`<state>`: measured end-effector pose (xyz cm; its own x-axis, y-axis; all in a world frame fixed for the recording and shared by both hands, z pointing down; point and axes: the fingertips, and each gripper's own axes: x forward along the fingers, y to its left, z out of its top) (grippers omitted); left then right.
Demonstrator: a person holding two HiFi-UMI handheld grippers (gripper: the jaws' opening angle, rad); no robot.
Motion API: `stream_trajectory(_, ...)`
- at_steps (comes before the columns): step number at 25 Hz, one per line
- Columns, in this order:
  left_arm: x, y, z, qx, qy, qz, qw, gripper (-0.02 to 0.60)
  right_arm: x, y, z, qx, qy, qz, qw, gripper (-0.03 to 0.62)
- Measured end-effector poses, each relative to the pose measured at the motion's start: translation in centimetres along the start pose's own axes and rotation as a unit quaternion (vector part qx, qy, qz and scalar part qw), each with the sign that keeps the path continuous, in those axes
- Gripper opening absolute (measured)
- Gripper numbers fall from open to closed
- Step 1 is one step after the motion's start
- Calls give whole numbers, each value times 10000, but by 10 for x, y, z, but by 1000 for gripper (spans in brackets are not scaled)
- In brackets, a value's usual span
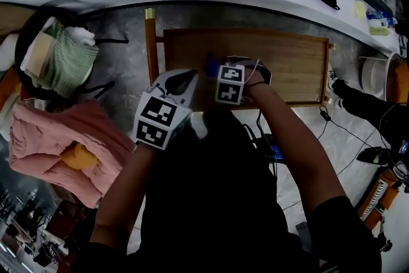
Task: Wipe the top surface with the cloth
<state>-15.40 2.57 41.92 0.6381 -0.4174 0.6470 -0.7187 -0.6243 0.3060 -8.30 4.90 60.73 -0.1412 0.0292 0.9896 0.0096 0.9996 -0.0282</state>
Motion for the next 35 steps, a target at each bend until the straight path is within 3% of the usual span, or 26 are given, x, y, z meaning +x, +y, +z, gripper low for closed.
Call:
stream_trajectory(5, 4, -10, -10, 79, 115, -96, 9999, 9, 2, 37, -4, -83, 78, 205, 9997, 48)
stream_trajectory(17, 18, -48, -61, -109, 843, -282, 9960, 9, 2, 109, -12, -193, 90, 744, 9970, 48)
stream_trajectory(24, 29, -53, -61, -168, 860, -319, 9956, 9, 0, 113, -14, -505, 104, 1154, 9920, 48)
stream_trajectory(26, 35, -48, -54, -142, 822, -278, 9961, 9, -8, 92, -18, -481, -3, 826, 9954, 48)
stream_trajectory(29, 48, -32, -44, -122, 777, -180, 9967, 9, -27, 31, -27, -139, -231, 12, 9996, 48)
stream_trajectory(33, 62, -13, -23, -137, 556, 6, 9984, 9, -51, -54, -44, -178, -149, -966, 9951, 48)
stream_trajectory(35, 71, -7, -12, -146, 466, 64, 9988, 9, -55, -84, -49, -136, -102, -1162, 9931, 48)
